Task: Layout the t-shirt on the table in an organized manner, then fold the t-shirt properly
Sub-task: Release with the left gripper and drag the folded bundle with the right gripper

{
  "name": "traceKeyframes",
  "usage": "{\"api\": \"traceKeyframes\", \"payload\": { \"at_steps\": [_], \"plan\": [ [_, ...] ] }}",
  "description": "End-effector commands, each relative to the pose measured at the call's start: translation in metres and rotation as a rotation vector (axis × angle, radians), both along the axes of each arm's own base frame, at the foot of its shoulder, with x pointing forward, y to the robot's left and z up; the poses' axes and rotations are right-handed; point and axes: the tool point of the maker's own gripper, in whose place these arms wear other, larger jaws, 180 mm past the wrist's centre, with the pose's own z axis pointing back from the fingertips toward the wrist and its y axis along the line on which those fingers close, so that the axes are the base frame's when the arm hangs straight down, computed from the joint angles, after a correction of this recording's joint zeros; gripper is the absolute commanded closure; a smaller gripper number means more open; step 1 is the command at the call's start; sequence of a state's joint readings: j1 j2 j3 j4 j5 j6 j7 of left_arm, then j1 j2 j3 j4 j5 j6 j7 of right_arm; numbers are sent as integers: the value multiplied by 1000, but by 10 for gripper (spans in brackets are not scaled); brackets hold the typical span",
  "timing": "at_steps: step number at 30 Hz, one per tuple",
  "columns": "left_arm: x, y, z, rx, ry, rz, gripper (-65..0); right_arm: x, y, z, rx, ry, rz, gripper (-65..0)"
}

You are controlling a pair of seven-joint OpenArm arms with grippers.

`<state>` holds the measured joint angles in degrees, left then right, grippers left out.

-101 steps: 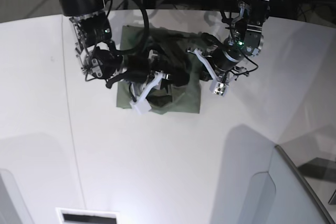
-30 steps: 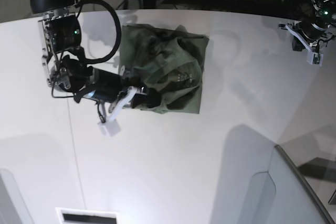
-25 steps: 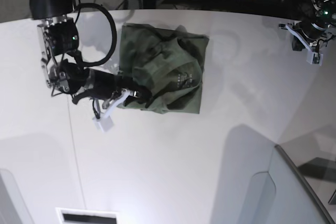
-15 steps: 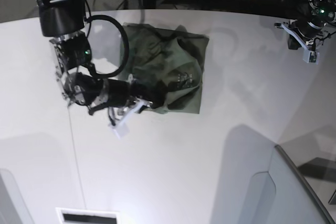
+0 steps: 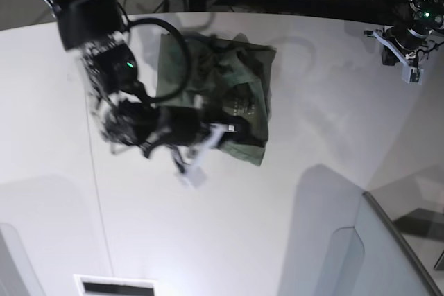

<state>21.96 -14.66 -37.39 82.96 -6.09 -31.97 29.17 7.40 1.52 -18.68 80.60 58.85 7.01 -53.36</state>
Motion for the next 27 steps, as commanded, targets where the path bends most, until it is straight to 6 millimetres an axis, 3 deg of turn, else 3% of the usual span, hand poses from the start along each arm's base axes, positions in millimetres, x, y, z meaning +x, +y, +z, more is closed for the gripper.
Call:
{"api": "traceKeyframes", "payload": {
  "at_steps": [1,6,11,20,27],
  "plan": [
    [7,6,10,17,-33,-8,0,0,-3,13,18,-28,10,-2],
    [9,3,10,15,-36,-18,0,-36,-25,-26,-42,98,18,-2],
    [13,3,13,18,-45,-20,0,-33,-29,-32,-56,107,14,-2],
    [15,8,17,33,-47,-26,0,-38,-14,-55,-108,176,98,-2],
    [25,7,22,38,-66,-40,0,-45,-6,-79,-127,331,137,-2]
  ]
}}
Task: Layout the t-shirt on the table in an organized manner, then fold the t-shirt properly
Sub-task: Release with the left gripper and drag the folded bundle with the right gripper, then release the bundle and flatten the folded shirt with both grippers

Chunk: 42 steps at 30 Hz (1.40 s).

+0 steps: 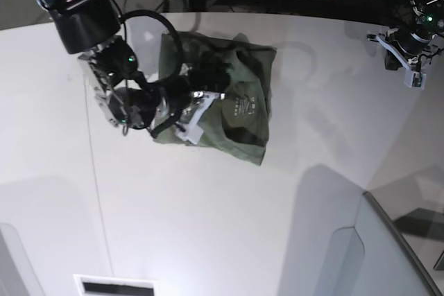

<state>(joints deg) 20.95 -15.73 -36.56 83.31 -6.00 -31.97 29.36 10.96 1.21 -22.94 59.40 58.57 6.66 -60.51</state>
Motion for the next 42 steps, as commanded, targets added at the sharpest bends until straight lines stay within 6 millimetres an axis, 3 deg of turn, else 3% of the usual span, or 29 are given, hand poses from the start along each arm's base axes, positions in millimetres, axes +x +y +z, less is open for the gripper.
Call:
{"api": "traceKeyframes", "payload": {
  "at_steps": [1,8,13,16,21,23,27,32,37,42],
  "plan": [
    [20,0,17,19,-60,-34,0,11,12,13,39,-19,8,-2],
    [54,-39,32,12,-124,-148,0,5,53,26,100,24,62,-2],
    [71,-72,40,-29,-178,-195,0,13,52,39,118,-14,69,-2],
    [76,-98,45,-63,-187,-214,0,29,30,54,102,-113,59,-2],
    [90,-165,77,-235,-269,-285,0,47,-23,79,155,-188,-76,-2],
    [97,-187,85,-293,-281,-305,0,47,-49,75,125,-197,-123,-2],
    [101,-234,73,-389,-243,-342,0,37,-83,58,70,-167,-178,0],
    [95,-271,43,-453,-146,-408,0,31,-103,47,50,-149,-255,0],
    [86,-281,20,-472,-70,-423,0,34,-119,44,18,-171,-278,0],
    [76,-263,-2,-443,-1,-407,0,35,-122,45,14,-177,-279,0]
  ]
}}
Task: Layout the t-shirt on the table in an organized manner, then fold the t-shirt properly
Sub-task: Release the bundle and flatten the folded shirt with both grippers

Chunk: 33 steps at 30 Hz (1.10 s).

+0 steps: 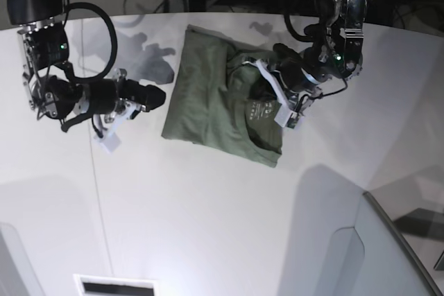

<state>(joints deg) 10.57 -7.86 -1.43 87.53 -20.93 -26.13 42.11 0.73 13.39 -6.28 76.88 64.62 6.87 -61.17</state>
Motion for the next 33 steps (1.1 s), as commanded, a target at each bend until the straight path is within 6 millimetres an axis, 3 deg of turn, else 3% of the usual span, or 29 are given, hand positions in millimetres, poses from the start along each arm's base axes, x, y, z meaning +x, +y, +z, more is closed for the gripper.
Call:
{"api": "traceKeyframes", "payload": {
  "at_steps": [1,8,11,15,18,21,24,28,33],
  "plan": [
    [7,8,5,6,-25,3,0,11,-1,13,20,-44,-1,0],
    [2,68,-22,82,-7,55,0,7,0,11,20,-37,1,0],
    [14,90,-24,107,-20,80,0,5,1,10,21,-33,6,0],
    [34,120,-9,133,-67,143,0,3,3,11,25,-30,14,0],
    [51,131,19,142,-140,168,0,-1,7,18,28,-57,28,0],
    [45,112,43,164,-164,108,0,-2,10,25,29,-83,39,0],
    [32,67,61,100,-205,71,0,-2,10,25,29,-85,39,0],
    [2,9,42,23,-132,-23,0,-2,10,25,29,-86,37,0],
    [-16,-7,6,-26,-56,-37,0,-3,10,25,29,-84,39,0]
  ]
}}
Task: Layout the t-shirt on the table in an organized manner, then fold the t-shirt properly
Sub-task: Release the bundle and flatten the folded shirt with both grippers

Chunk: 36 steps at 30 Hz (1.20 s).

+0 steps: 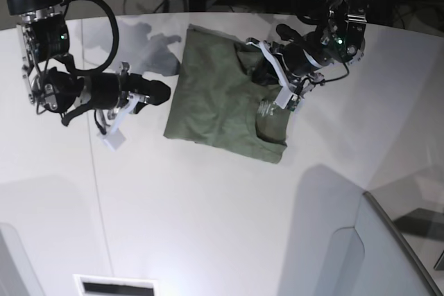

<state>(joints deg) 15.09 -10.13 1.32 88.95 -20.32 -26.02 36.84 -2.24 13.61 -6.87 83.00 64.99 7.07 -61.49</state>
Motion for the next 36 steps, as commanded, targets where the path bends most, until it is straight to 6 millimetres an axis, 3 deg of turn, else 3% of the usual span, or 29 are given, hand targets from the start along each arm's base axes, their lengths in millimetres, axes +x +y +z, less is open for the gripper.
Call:
{"api": "traceKeyframes", "payload": {
  "at_steps": [1,8,12,18,20,23,28,34,36],
  "plan": [
    [8,-1,6,-28,-33,7,0,9,-1,10,15,-35,-3,0],
    [1,31,-9,46,1,6,0,4,0,7,14,-24,5,0],
    [2,46,-10,134,-14,-25,0,-10,18,3,17,-5,74,0],
    [27,69,27,189,-135,20,0,-42,63,10,38,-16,260,0],
    [25,74,31,210,-127,22,0,-50,80,18,47,-45,334,0],
    [19,61,32,218,-106,-18,0,-50,91,21,42,-67,388,0],
    [3,40,11,197,-42,-79,0,-37,93,6,-4,-48,381,0],
    [-4,54,-22,188,28,-44,0,-32,77,-30,-37,6,315,0],
    [0,60,-28,187,33,-25,0,-35,62,-42,-45,-10,341,0]
  ]
}}
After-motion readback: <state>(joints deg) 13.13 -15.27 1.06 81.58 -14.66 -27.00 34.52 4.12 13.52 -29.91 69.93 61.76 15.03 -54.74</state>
